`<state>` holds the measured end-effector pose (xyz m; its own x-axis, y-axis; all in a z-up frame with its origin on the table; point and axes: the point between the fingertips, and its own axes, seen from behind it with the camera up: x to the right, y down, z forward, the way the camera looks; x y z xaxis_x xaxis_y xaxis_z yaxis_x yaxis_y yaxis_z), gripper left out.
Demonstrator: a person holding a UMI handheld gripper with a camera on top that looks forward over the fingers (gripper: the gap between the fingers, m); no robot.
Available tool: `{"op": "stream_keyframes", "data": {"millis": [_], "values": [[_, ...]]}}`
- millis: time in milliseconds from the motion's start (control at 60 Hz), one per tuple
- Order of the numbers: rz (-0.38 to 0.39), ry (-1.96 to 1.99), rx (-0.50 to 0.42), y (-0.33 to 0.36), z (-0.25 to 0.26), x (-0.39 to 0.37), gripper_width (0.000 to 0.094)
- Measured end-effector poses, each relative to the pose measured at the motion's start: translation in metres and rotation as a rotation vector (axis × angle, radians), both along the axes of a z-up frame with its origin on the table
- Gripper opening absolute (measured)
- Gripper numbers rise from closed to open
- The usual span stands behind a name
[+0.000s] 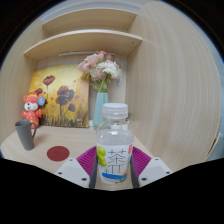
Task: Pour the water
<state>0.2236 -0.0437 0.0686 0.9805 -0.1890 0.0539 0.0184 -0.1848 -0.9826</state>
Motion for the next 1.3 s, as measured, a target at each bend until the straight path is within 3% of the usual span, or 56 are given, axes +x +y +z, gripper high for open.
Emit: {"op": "stream_keyframes", "data": {"millis": [133,400,683,850,1300], "values": [[-0.027,-0.04,0.006,-0.002,0.001,0.001,0.0386],[-0.016,-0.187,-0.041,0.0,0.009,-0.002,0.0385],[0.07,-0.774,-0.058,0.05,0.078,-0.054,0.0385],[0.137,-1.142,-0.001,0.073,0.119,-0.123,0.0385],[0.251,-2.005,0.135,0.101,0.124,-0.252,0.0382]]}}
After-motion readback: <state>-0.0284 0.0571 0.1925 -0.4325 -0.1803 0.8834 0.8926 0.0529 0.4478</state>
